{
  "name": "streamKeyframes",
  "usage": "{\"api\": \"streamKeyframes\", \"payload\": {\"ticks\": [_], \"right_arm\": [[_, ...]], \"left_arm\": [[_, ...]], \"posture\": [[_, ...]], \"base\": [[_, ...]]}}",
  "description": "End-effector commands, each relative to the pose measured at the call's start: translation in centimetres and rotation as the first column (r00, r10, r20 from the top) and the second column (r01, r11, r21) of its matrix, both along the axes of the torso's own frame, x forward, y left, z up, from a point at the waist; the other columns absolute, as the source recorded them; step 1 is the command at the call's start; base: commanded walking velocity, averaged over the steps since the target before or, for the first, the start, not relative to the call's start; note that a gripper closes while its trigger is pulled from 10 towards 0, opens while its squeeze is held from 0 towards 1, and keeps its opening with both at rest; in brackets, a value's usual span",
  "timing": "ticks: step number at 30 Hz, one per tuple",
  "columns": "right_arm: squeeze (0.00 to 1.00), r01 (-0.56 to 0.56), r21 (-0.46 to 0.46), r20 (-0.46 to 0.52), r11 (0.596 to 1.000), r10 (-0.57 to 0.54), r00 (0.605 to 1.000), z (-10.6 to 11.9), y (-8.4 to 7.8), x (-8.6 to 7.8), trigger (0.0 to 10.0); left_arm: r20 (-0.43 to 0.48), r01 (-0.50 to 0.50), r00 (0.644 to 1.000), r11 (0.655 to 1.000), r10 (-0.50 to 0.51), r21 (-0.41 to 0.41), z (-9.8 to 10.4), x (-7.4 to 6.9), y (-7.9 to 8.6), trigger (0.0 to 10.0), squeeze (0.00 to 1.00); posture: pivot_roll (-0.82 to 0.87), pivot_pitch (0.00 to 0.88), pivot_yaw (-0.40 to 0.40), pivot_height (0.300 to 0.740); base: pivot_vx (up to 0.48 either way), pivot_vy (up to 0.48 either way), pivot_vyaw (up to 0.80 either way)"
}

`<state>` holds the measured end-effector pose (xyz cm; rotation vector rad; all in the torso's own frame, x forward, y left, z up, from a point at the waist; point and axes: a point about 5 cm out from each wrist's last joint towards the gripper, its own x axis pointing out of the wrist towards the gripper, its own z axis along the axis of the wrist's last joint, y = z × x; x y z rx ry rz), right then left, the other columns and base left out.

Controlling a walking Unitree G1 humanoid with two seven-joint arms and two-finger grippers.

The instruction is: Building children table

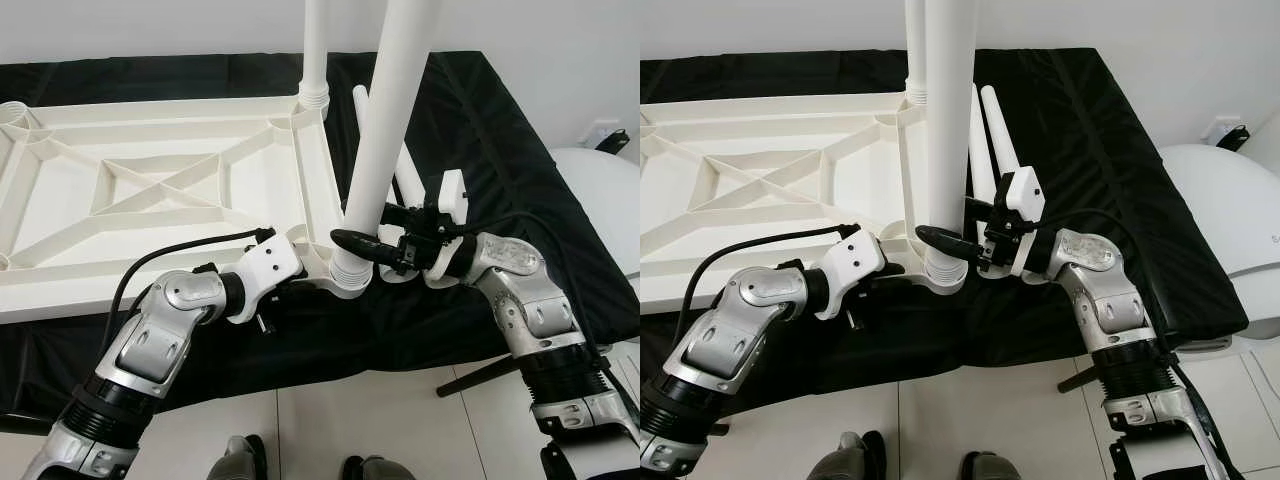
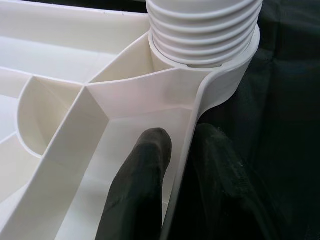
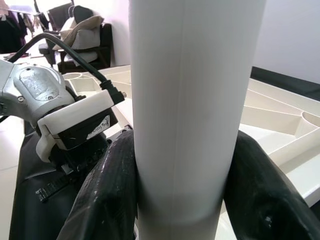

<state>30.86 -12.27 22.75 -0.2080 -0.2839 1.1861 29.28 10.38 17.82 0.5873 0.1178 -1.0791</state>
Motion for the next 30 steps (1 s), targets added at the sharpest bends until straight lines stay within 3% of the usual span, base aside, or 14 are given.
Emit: {"api": "streamKeyframes", "payload": {"ticks": [1,30], "right_arm": [[0.00,0.132,-0.082,-0.147,0.988,-0.143,0.979,-3.7,-1.5,0.6,10.0],[0.00,0.209,0.037,-0.132,0.977,-0.203,0.970,-2.9,-0.1,-1.7,10.0]], "left_arm": [[-0.022,0.114,0.993,0.993,-0.115,-0.015,0.0,-1.2,-1.4,10.0,0.00],[-0.005,0.102,0.995,0.995,-0.102,-0.019,0.4,-0.9,-1.3,10.0,0.00]], "posture": [[-0.02,0.239,0.001,0.740],[-0.03,0.246,-0.004,0.740]], "base": [[0.000,0.000,0.00],[0.000,0.000,0.00]]}}
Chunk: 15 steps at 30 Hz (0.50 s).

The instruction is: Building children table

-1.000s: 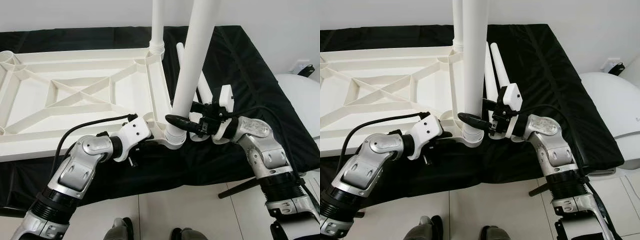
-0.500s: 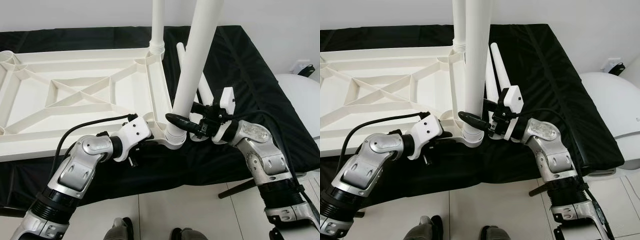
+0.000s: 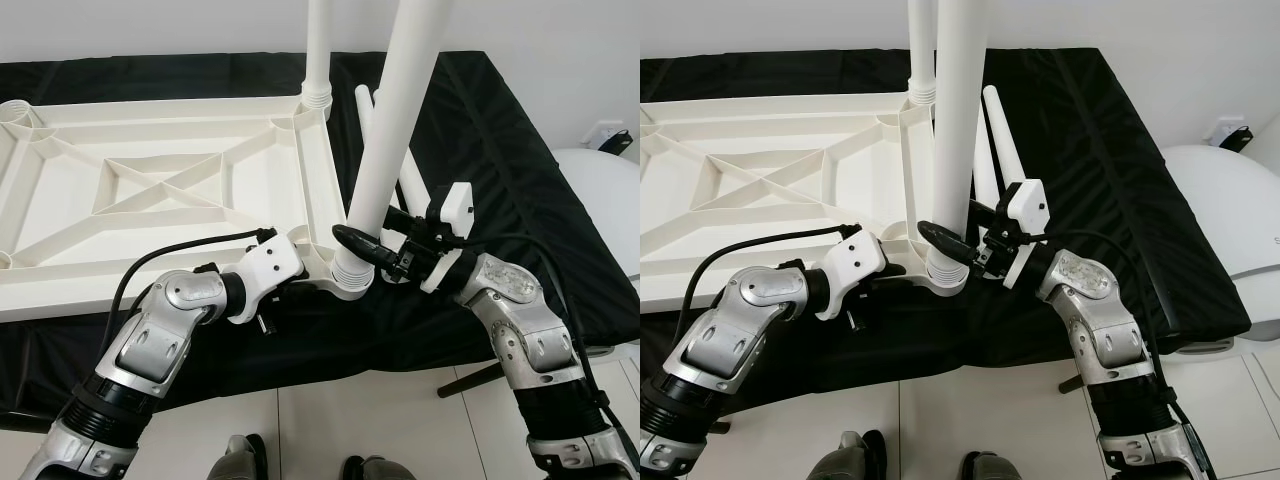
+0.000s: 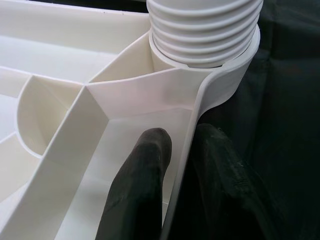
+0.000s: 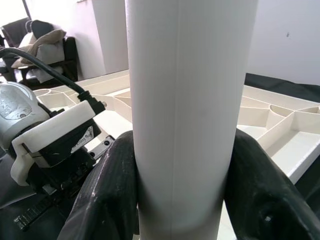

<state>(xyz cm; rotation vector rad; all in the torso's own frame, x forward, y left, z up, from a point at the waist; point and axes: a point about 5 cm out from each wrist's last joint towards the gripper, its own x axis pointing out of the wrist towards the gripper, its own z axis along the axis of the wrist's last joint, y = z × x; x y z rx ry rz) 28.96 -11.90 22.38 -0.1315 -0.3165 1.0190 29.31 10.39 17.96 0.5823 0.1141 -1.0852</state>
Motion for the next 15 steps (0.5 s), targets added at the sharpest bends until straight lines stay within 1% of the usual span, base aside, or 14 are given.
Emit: {"api": "streamKeyframes", "payload": {"ticks": [1,8,15], "right_arm": [[0.00,0.049,-0.044,-0.125,0.998,-0.054,0.991,-2.6,-0.4,0.1,10.0],[0.00,0.098,-0.014,-0.120,0.995,-0.099,0.988,-2.5,-0.1,-0.6,10.0],[0.00,0.148,0.020,-0.110,0.989,-0.145,0.983,-2.2,0.1,-0.9,10.0]], "left_arm": [[-0.002,0.096,0.995,0.995,-0.096,-0.013,0.3,-0.9,-1.3,10.0,0.00],[0.001,0.091,0.996,0.996,-0.091,-0.014,0.3,-0.8,-1.2,10.0,0.00],[0.003,0.089,0.996,0.996,-0.089,-0.013,0.4,-0.7,-1.2,10.0,0.00]], "posture": [[-0.03,0.246,-0.004,0.740],[-0.03,0.248,-0.007,0.740],[-0.03,0.248,-0.006,0.740]], "base": [[0.000,0.000,0.00],[0.000,0.000,0.00],[0.000,0.000,0.00]]}}
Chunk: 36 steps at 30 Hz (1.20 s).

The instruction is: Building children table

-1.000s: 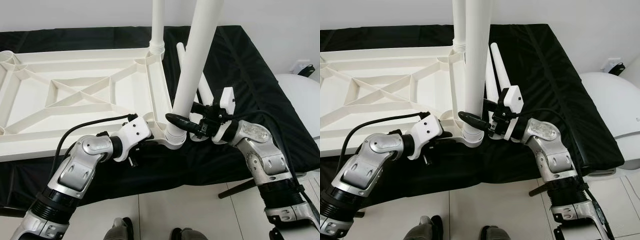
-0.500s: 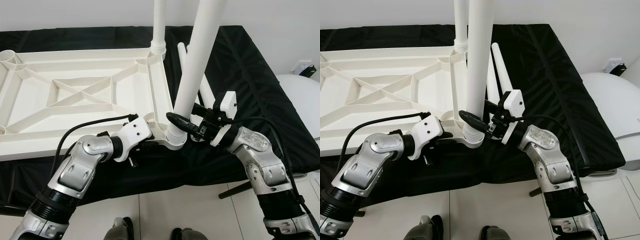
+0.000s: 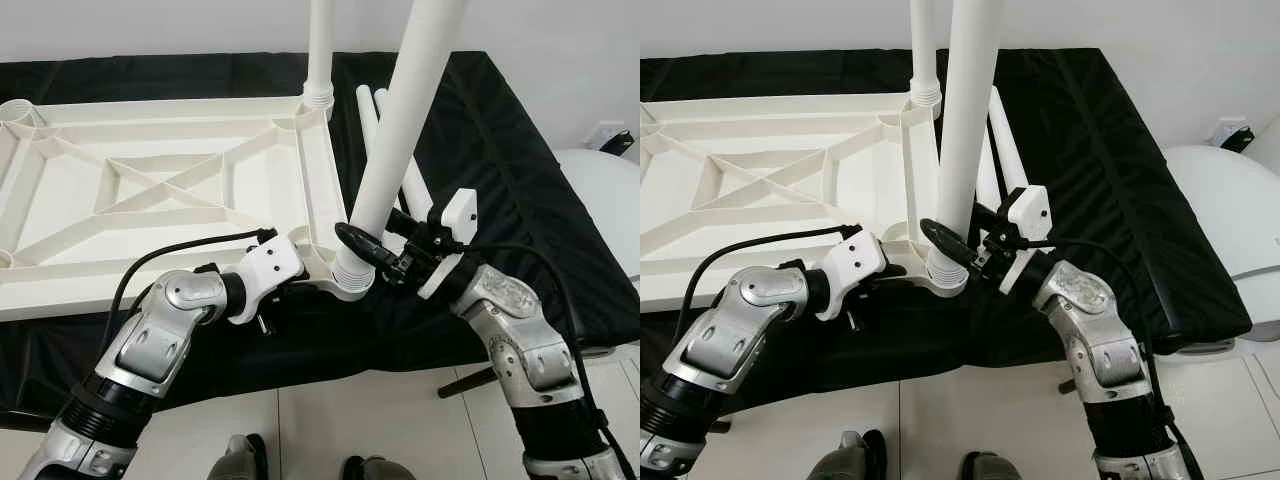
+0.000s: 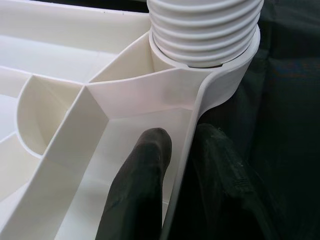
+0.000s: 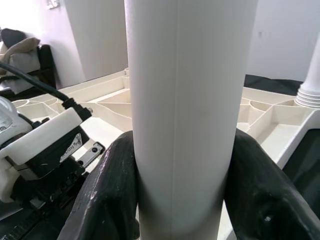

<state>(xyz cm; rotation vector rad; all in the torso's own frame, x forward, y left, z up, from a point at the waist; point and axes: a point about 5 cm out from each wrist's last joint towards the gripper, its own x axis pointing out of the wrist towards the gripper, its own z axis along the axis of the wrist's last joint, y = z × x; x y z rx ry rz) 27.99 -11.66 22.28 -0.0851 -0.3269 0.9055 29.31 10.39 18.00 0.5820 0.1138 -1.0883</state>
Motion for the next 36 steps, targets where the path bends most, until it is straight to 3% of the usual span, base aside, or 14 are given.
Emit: {"api": "streamKeyframes", "payload": {"ticks": [1,36], "right_arm": [[0.00,0.038,-0.031,-0.099,0.999,-0.041,0.994,-2.1,-0.1,0.1,10.0],[0.00,0.198,0.075,-0.076,0.977,-0.192,0.978,-2.2,1.8,-2.3,10.0]], "left_arm": [[0.004,0.086,0.996,0.996,-0.086,-0.013,0.4,-0.7,-1.2,10.0,0.00],[0.031,0.069,0.997,0.998,-0.069,-0.007,1.0,-0.1,-0.8,10.0,0.00]], "posture": [[-0.03,0.248,-0.006,0.740],[-0.03,0.258,-0.003,0.740]], "base": [[0.000,0.000,0.00],[0.000,0.000,0.00]]}}
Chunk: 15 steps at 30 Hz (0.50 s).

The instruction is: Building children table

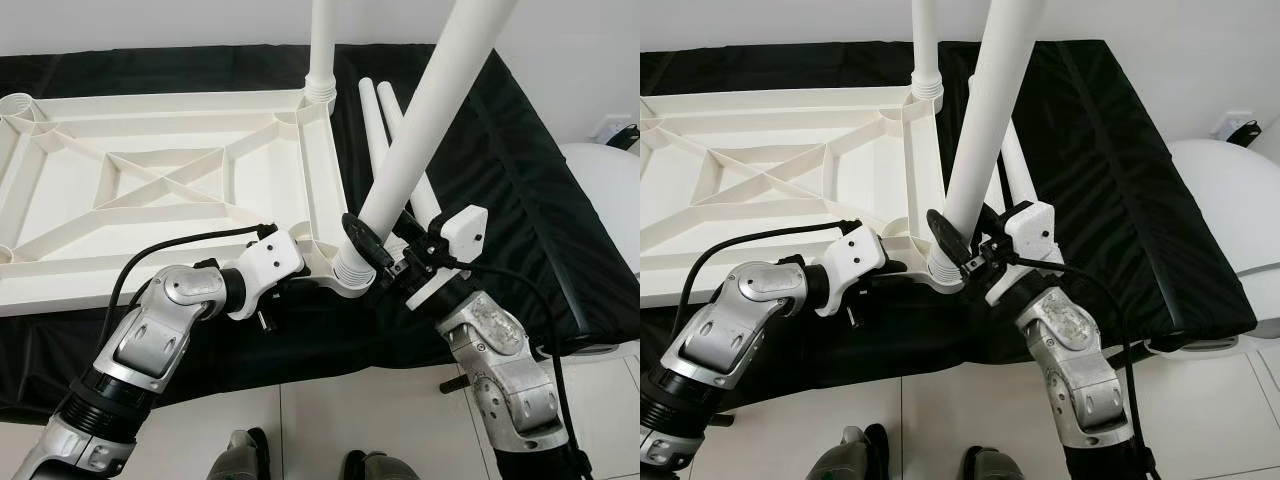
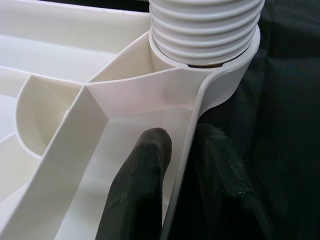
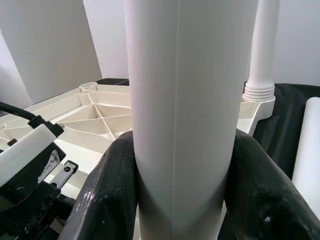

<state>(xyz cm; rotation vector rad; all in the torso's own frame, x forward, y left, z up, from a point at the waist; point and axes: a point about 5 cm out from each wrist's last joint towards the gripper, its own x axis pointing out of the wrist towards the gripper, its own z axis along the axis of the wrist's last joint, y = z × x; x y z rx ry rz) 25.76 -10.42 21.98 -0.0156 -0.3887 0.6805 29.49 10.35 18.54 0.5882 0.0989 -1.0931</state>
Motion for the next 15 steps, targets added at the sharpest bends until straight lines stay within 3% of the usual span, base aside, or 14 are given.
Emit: {"api": "streamKeyframes", "payload": {"ticks": [1,15], "right_arm": [[0.00,-0.015,-0.030,-0.096,0.999,0.012,0.995,-1.94,0.51,-0.09,10.0],[0.00,-0.021,-0.074,-0.084,0.997,0.015,0.996,-2.37,1.41,-0.96,10.0]], "left_arm": [[0.018,0.060,0.998,0.998,-0.060,-0.005,0.50,-0.28,-0.80,10.0,0.00],[0.025,0.052,0.998,0.999,-0.052,-0.009,0.72,-0.17,-0.74,10.0,0.00]], "posture": [[-0.03,0.258,-0.003,0.740],[-0.03,0.262,-0.007,0.740]], "base": [[0.000,0.000,0.00],[0.000,0.000,0.00]]}}
